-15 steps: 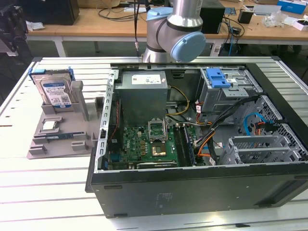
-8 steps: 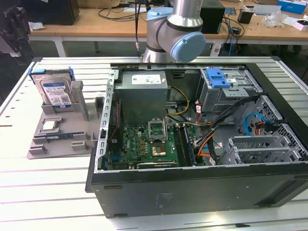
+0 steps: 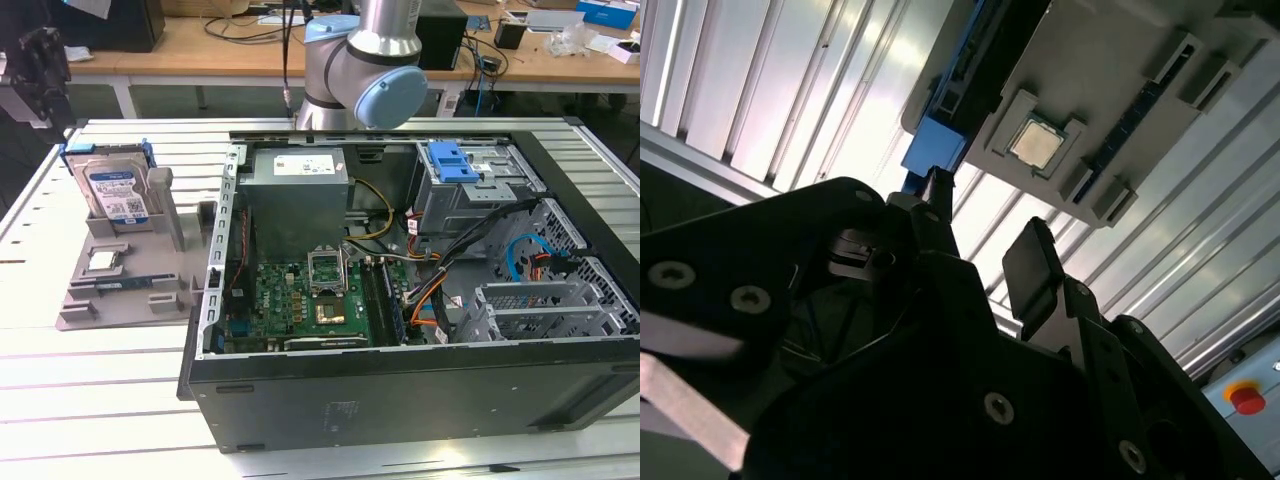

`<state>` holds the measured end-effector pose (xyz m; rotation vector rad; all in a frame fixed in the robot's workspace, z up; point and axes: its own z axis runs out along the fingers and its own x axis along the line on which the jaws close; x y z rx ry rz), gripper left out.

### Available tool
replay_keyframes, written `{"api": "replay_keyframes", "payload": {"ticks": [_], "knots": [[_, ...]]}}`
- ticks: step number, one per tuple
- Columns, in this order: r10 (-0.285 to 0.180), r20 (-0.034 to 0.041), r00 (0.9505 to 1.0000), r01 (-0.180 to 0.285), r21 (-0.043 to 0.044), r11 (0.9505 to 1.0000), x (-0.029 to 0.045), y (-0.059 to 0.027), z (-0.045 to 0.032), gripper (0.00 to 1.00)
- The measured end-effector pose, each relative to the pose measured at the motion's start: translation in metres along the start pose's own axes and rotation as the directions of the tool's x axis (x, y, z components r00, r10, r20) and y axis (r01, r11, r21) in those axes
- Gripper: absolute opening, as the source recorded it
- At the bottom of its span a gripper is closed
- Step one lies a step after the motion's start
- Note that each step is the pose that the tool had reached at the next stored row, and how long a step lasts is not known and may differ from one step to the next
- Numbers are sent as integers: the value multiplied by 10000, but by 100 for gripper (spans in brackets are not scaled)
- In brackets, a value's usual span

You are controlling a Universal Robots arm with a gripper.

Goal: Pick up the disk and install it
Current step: 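Pick up the disk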

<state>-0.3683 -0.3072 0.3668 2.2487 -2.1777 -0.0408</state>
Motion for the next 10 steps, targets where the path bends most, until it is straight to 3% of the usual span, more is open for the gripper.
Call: {"api": "replay_keyframes", "payload": {"ticks": [3, 10], "knots": [[-15, -19, 10000, 15, -2, 10000, -9, -18, 53, 48], [-125, -74, 9999, 125, -6, 9999, -120, -43, 149, 48]]}}
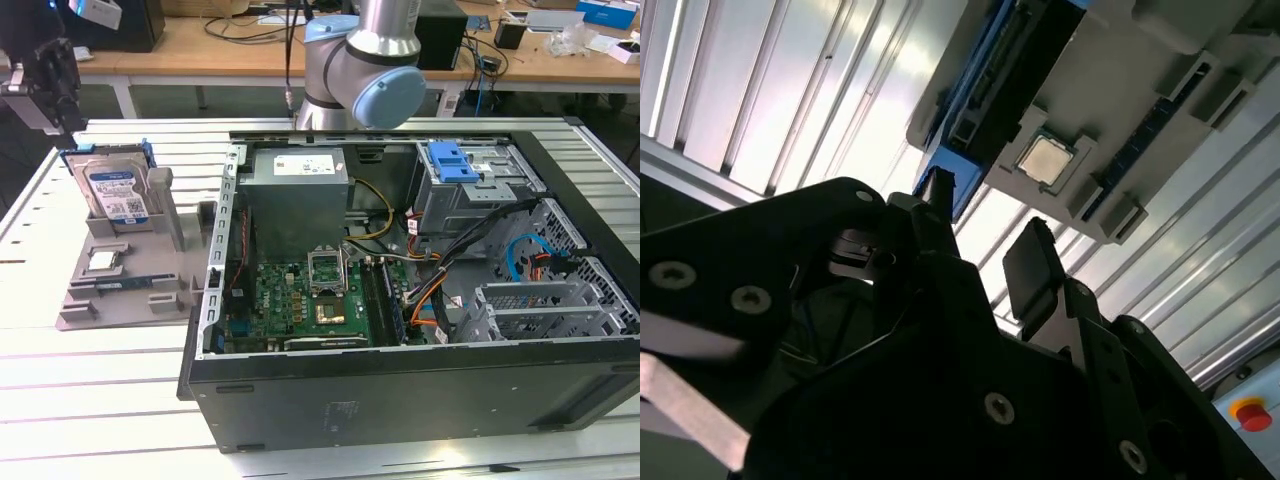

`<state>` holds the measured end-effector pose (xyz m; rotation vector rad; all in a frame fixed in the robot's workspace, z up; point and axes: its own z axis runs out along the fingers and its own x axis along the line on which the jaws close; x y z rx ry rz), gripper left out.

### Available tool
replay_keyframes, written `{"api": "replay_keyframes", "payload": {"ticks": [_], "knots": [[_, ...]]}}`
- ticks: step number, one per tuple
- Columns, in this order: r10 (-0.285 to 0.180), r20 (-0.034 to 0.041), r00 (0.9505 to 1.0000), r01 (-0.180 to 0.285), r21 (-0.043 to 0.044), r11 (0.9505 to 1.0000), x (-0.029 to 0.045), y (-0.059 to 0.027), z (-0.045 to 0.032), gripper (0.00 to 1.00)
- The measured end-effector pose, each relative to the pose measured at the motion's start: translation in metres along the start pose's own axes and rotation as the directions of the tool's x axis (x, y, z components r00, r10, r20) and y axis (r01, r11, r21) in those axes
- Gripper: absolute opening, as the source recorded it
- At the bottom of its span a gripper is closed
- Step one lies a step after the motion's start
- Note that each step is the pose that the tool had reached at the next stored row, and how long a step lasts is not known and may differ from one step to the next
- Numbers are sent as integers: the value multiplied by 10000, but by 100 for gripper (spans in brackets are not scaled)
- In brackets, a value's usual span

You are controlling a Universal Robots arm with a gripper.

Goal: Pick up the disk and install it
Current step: 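Pick up the disk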

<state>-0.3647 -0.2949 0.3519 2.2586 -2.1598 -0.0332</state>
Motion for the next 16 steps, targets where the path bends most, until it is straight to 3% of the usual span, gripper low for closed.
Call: {"api": "replay_keyframes", "payload": {"ticks": [8, 11, 16], "knots": [[-285, -73, 9996, 285, -4, 9996, -104, -53, 177, 48], [-366, -121, 9993, 366, -9, 9993, -118, -73, 294, 48], [-500, -151, 9986, 500, -14, 9987, -120, -80, 402, 48]]}}
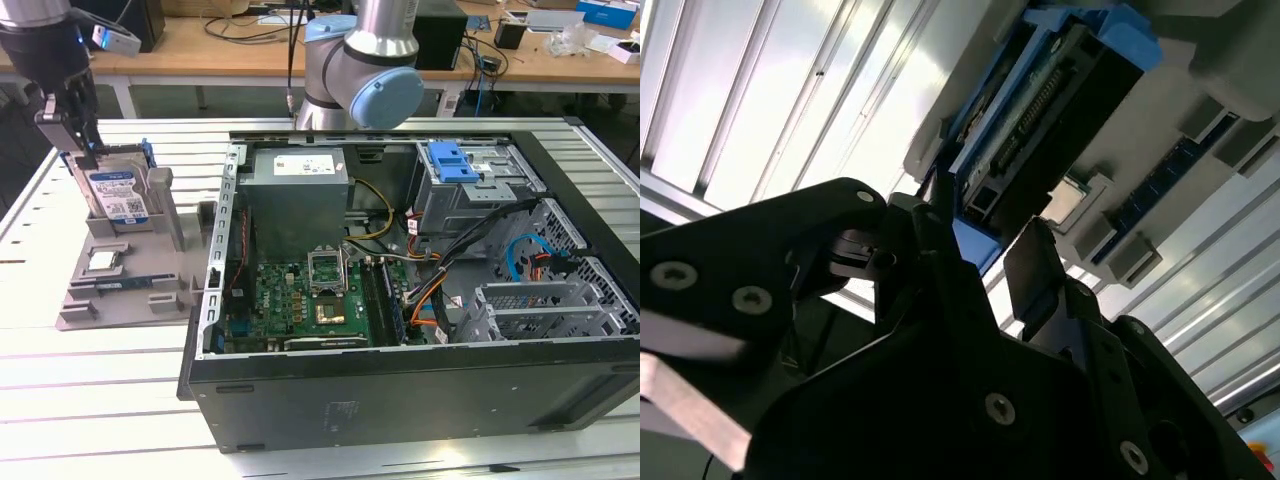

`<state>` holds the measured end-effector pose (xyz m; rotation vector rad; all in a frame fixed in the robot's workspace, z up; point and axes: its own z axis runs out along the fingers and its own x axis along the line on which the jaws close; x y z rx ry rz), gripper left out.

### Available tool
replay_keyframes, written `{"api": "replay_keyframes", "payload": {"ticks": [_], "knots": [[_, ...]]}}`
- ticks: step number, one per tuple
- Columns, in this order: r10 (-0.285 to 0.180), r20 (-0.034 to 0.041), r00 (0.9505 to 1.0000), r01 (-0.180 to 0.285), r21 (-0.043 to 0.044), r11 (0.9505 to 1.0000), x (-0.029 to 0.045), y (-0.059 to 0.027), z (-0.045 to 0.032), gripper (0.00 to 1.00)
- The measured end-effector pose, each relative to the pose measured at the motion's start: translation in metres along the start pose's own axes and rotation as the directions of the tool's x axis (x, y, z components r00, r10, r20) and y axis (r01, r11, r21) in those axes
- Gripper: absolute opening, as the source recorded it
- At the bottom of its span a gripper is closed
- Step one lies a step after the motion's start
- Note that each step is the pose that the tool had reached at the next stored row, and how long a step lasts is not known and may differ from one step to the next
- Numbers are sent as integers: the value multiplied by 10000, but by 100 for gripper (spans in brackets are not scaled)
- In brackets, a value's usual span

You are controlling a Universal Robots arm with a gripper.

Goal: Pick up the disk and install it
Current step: 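Pick up the disk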

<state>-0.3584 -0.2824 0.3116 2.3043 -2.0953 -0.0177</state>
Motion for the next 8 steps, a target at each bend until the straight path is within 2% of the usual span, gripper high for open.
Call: {"api": "replay_keyframes", "payload": {"ticks": [8], "knots": [[-203, -18, 9998, 203, -3, 9998, 0, -21, 164, 48]]}}
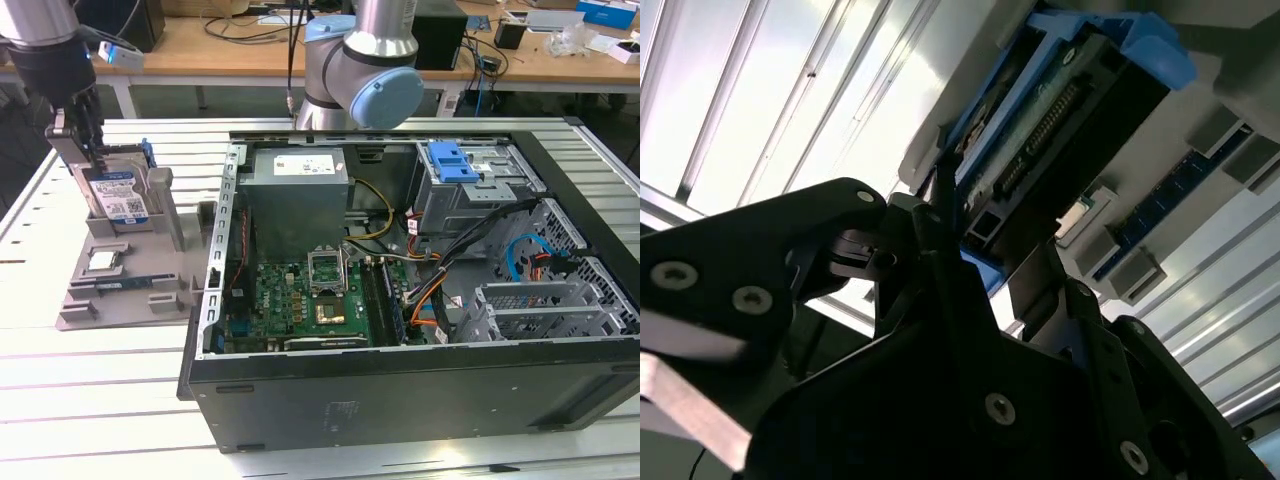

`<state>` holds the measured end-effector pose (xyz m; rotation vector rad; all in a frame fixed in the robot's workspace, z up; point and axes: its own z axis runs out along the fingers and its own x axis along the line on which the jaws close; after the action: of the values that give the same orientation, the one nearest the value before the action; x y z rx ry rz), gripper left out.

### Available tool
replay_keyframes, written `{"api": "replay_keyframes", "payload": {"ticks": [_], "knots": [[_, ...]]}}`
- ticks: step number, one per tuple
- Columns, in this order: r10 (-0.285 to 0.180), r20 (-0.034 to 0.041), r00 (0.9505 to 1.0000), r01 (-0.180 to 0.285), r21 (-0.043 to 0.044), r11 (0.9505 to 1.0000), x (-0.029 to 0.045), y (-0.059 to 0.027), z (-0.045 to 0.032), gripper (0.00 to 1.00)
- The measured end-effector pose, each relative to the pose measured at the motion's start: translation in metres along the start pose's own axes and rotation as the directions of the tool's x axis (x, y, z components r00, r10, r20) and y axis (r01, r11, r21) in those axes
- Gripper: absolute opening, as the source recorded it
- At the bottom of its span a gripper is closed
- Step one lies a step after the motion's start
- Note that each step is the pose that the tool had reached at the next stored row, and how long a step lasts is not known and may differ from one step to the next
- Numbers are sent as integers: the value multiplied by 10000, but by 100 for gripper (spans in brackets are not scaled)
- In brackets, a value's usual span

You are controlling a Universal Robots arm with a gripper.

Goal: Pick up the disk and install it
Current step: 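Pick up the disk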

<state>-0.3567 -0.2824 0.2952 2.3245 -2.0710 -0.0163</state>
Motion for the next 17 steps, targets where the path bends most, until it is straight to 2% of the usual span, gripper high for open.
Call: {"api": "replay_keyframes", "payload": {"ticks": [4, 10, 13, 17], "knots": [[-16, 0, 10000, 16, 1, 10000, 1, -16, 41, 48], [-17, -1, 10000, 17, 1, 10000, 1, -16, 47, 48], [-17, -1, 10000, 17, 0, 10000, 1, -16, 48, 37], [-16, -1, 10000, 16, 0, 10000, 1, -16, 49, 37]]}}
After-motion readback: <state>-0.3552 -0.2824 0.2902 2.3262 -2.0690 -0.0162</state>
